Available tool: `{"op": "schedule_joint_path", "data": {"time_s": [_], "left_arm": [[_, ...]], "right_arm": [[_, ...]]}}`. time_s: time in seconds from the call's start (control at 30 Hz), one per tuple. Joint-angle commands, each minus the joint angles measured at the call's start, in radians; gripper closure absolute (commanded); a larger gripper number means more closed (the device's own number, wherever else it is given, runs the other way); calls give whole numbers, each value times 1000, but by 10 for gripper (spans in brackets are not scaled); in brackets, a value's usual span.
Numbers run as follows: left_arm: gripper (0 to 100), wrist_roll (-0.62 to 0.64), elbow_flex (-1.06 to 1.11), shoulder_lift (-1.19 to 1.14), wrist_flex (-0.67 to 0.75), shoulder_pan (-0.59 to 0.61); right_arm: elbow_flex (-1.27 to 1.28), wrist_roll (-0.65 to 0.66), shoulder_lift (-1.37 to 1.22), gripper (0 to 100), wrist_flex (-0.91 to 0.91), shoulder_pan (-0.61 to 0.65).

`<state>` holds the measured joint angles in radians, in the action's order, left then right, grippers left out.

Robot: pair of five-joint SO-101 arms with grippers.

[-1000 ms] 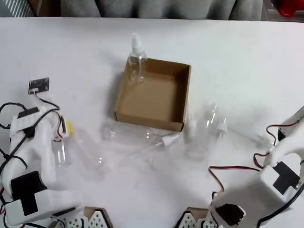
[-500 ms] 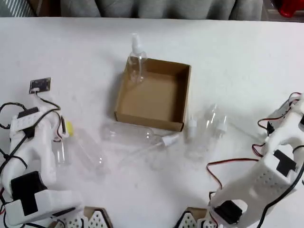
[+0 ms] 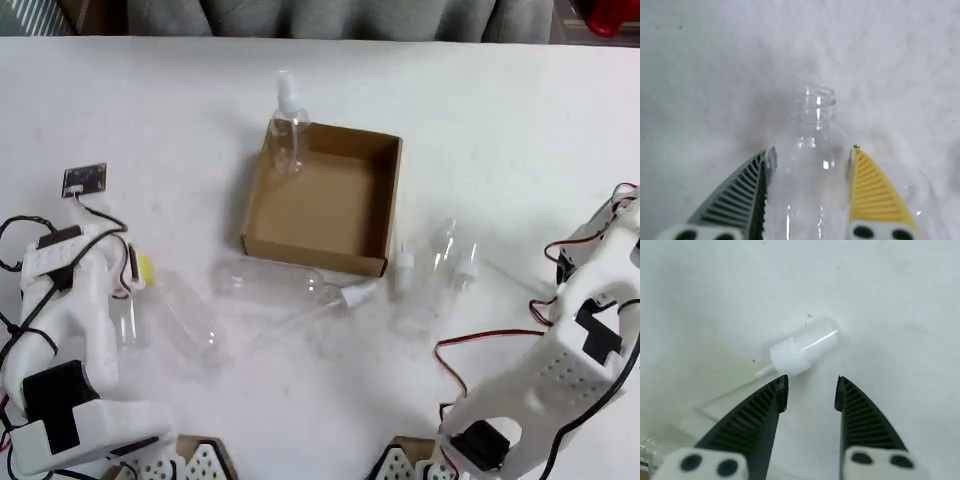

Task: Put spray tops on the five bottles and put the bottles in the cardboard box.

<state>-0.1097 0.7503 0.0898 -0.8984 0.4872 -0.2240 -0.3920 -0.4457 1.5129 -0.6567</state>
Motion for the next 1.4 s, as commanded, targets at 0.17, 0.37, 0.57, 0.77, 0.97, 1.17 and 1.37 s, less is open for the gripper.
{"op": "schedule_joint_path", "data": {"time_s": [0.17, 0.37, 0.57, 0.77, 0.97, 1.17, 1.37], "left_arm": [[980, -14, 5, 61, 25, -13], [980, -14, 6, 61, 23, -15], [980, -14, 6, 61, 23, -15], [980, -14, 6, 61, 23, -15], [980, -14, 6, 61, 23, -15], [980, -14, 6, 61, 23, -15], [980, -14, 6, 61, 21, -15]], "right_arm": [[-43, -89, 45, 856, -30, -16], [-29, -189, -12, 771, -85, -25], [-38, -247, -116, 690, -111, -27], [-80, -245, -145, 741, -102, -45], [-91, -140, -134, 854, -74, -68], [-218, -137, -145, 787, 131, -101], [-236, -149, -145, 776, 200, -61]]}}
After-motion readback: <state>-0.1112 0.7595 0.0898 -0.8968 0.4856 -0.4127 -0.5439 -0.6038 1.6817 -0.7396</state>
